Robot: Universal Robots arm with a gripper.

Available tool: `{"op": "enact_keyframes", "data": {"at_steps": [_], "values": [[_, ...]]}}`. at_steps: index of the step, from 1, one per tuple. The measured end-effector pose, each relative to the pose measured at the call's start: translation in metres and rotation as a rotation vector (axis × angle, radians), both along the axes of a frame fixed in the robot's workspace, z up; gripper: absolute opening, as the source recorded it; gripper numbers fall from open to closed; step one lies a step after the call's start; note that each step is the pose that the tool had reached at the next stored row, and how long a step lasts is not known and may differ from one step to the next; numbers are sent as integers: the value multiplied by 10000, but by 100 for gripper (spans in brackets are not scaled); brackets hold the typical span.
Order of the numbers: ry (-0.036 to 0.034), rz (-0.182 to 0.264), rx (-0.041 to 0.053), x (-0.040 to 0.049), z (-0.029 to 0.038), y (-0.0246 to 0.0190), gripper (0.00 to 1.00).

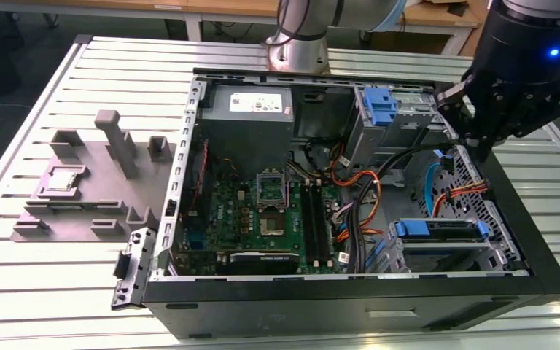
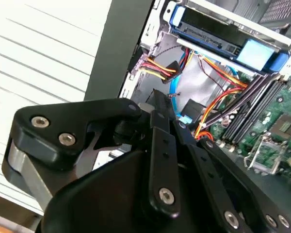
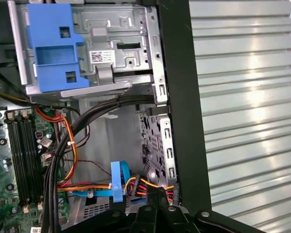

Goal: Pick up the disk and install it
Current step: 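Insert the first disk wire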

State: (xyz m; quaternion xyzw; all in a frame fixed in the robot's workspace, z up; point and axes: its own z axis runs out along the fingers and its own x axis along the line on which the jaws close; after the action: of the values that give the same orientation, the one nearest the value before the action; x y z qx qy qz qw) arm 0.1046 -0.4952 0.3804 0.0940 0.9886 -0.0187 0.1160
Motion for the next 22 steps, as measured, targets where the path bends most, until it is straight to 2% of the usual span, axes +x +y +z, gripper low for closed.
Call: {"op": "enact_keyframes", "data": {"at_steps": [3,8,11,13,15,16,17,18,22], "values": [[-84,-333,-6,1,-20,0,10],[-169,-464,-10,35,-45,-1,10],[-282,-506,-14,56,-65,-1,10],[-376,-522,-64,61,-74,-1,10],[-382,-522,-86,62,-75,-2,11],[-383,-522,-87,62,-75,-2,17],[-382,-523,-94,61,-75,-2,17],[-387,-525,-98,61,-76,-1,24],[-479,-687,-131,62,-97,-1,24]]}}
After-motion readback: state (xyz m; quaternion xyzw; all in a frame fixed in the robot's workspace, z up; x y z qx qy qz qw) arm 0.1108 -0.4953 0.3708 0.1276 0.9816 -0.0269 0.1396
